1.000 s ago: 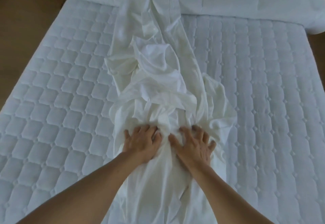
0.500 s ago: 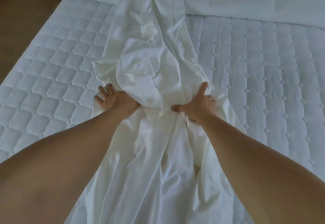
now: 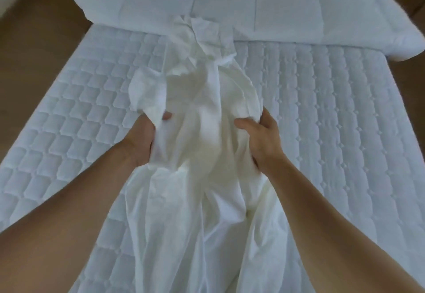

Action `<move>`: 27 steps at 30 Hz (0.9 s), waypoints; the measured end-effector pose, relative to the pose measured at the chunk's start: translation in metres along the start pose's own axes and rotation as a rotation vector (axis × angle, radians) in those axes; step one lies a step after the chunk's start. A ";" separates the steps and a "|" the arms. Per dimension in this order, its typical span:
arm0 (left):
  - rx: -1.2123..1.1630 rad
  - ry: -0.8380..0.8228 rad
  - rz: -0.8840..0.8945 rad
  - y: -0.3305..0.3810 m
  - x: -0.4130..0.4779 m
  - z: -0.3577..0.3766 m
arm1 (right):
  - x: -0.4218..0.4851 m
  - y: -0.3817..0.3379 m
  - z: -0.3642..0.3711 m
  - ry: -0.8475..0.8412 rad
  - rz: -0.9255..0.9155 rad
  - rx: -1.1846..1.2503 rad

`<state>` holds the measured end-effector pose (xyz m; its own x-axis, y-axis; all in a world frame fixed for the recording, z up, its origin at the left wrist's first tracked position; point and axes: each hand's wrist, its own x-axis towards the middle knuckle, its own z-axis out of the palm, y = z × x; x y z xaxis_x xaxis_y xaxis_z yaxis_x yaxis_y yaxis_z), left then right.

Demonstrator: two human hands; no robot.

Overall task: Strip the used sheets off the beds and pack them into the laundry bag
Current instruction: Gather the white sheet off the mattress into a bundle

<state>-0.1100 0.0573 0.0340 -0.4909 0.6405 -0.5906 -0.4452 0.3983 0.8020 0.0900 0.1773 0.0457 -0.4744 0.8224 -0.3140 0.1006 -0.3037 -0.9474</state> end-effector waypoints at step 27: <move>1.281 0.290 0.432 -0.098 -0.163 -0.017 | -0.204 0.101 0.009 0.006 0.060 -1.071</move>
<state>0.0013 -0.0973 0.0498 -0.6197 0.7710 -0.1470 0.6954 0.6261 0.3527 0.1889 -0.0255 0.0143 -0.4389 0.8236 -0.3593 0.8397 0.2336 -0.4902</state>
